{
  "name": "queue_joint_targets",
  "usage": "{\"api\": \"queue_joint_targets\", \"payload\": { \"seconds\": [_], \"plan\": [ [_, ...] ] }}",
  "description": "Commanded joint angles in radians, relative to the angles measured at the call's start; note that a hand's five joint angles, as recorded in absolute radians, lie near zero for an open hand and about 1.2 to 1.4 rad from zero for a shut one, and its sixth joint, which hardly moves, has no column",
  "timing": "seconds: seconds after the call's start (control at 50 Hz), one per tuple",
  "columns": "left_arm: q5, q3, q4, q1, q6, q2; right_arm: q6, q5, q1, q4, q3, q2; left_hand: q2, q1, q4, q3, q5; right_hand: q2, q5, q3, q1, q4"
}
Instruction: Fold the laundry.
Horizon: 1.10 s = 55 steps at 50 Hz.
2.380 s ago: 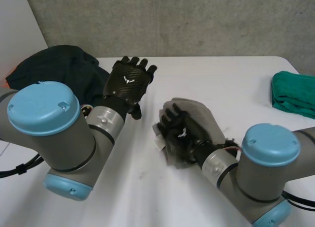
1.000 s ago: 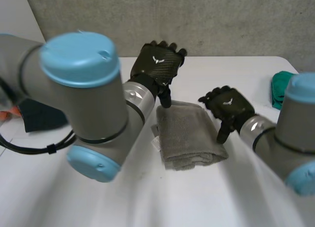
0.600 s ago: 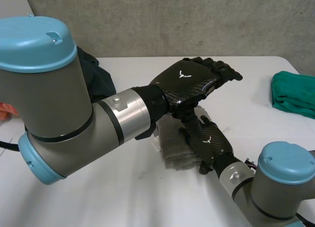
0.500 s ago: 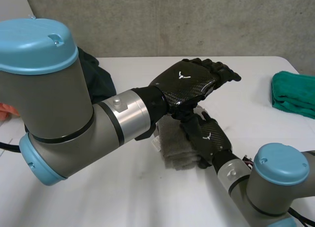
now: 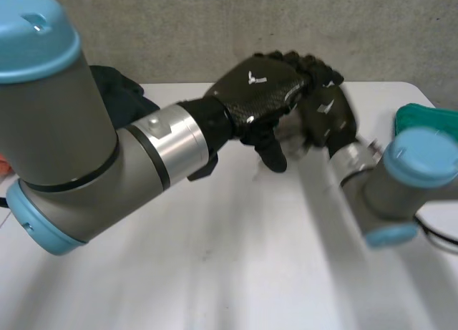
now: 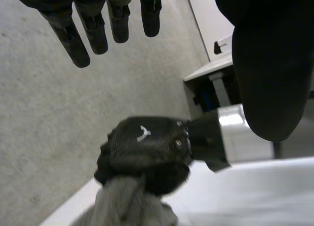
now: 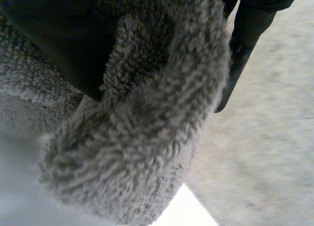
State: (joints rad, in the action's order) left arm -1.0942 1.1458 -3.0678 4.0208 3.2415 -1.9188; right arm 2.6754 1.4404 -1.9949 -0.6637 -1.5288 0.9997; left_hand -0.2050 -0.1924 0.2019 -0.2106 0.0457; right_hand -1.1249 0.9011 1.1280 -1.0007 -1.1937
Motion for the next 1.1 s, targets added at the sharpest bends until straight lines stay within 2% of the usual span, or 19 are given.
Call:
{"api": "queue_joint_targets", "payload": {
  "seconds": [0.02,0.06,0.1,0.12,0.18,0.36,0.42,0.44,0.52,0.6,0.62,0.64,0.68,0.78,0.92,0.96,1.04,1.06,1.1],
  "plan": [
    [-0.041,-0.035,-0.026,0.003,-0.005,0.032,0.061,-0.005,0.191,0.127,0.292,0.007,-0.008,-0.021,0.012,-0.003,-0.007,-0.271,0.321,0.268,-0.396,-0.203],
    [-0.046,-0.037,-0.045,0.003,-0.011,0.038,0.086,-0.012,0.247,0.157,0.354,0.001,-0.008,-0.021,0.012,-0.003,-0.007,-0.271,0.321,0.268,-0.396,-0.203],
    [-0.046,-0.035,-0.058,0.001,-0.028,0.043,0.138,-0.061,0.341,0.206,0.473,-0.042,-0.008,-0.021,0.012,-0.003,-0.007,-0.271,0.321,0.268,-0.396,-0.203],
    [-0.046,-0.034,-0.06,0.001,-0.032,0.043,0.138,-0.061,0.341,0.207,0.473,-0.042,-0.008,-0.021,0.012,-0.003,-0.007,-0.271,0.321,0.268,-0.396,-0.203],
    [-0.046,-0.026,-0.066,0.003,-0.054,0.043,0.159,-0.158,0.442,0.252,0.608,-0.149,-0.008,-0.021,0.012,-0.003,-0.007,-0.271,0.321,0.268,-0.396,-0.203],
    [-0.044,-0.011,-0.066,0.0,-0.052,0.021,0.15,-0.267,0.636,0.317,0.872,-0.464,-0.008,-0.021,0.012,-0.003,-0.007,-0.271,0.321,0.268,-0.396,-0.203],
    [-0.044,-0.008,-0.068,0.001,-0.054,0.001,0.149,-0.34,0.686,0.337,0.923,-0.553,-0.008,-0.021,0.012,-0.003,-0.007,-0.271,0.321,0.268,-0.396,-0.203],
    [-0.044,-0.009,-0.068,0.003,-0.054,-0.003,0.144,-0.406,0.712,0.348,0.949,-0.605,-0.008,-0.021,0.012,-0.003,-0.007,-0.271,0.321,0.268,-0.396,-0.203],
    [-0.046,-0.006,-0.068,0.003,-0.054,-0.02,0.129,-0.507,0.754,0.355,0.99,-0.69,-0.008,-0.021,0.012,-0.003,-0.007,-0.271,0.321,0.268,-0.396,-0.203],
    [-0.046,-0.006,-0.068,0.001,-0.052,-0.032,0.127,-0.528,0.775,0.354,0.989,-0.698,-0.008,-0.021,0.012,-0.003,-0.007,-0.271,0.321,0.268,-0.396,-0.203],
    [-0.046,-0.008,-0.068,0.001,-0.052,-0.034,0.127,-0.526,0.781,0.355,0.986,-0.694,-0.008,-0.021,0.012,-0.003,-0.007,-0.203,0.252,0.2,-0.327,-0.134],
    [-0.046,-0.008,-0.068,0.001,-0.052,-0.034,0.127,-0.52,0.786,0.355,0.984,-0.691,-0.008,-0.021,0.012,-0.003,-0.007,0.112,-0.063,-0.115,-0.012,0.181],
    [-0.046,-0.009,-0.068,0.0,-0.052,-0.034,0.127,-0.505,0.798,0.36,0.978,-0.669,-0.008,-0.021,0.012,-0.003,-0.007,0.95,-0.901,-0.953,0.826,1.019],
    [-0.046,-0.012,-0.068,0.0,-0.054,-0.025,0.139,-0.456,0.808,0.429,0.915,-0.54,-0.009,-0.021,0.012,-0.003,-0.007,0.95,-0.901,-0.953,0.826,1.019],
    [-0.049,-0.003,-0.066,-0.009,-0.055,-0.016,0.126,-0.428,0.878,0.631,0.731,-0.285,-0.006,-0.018,0.009,0.0,-0.01,0.95,-0.901,-0.953,0.826,1.019],
    [-0.049,0.002,-0.065,-0.014,-0.055,-0.016,0.121,-0.41,0.893,0.668,0.724,-0.267,-0.006,-0.018,0.009,0.0,-0.01,0.95,-0.901,-0.953,0.826,1.019],
    [-0.05,0.009,-0.065,-0.014,-0.057,-0.014,0.04,-0.282,0.973,0.791,0.736,-0.225,-0.006,-0.018,0.009,0.0,-0.01,0.95,-0.901,-0.953,0.826,1.019],
    [-0.05,0.009,-0.065,-0.016,-0.057,-0.014,-0.024,-0.206,0.999,0.823,0.765,-0.205,-0.006,-0.018,0.009,0.0,-0.01,0.95,-0.901,-0.953,0.826,1.019],
    [-0.05,0.008,-0.066,-0.016,-0.057,-0.013,-0.098,-0.125,1.007,0.84,0.811,-0.191,-0.006,-0.018,0.009,0.0,-0.01,0.95,-0.901,-0.953,0.826,1.019]
  ]
}}
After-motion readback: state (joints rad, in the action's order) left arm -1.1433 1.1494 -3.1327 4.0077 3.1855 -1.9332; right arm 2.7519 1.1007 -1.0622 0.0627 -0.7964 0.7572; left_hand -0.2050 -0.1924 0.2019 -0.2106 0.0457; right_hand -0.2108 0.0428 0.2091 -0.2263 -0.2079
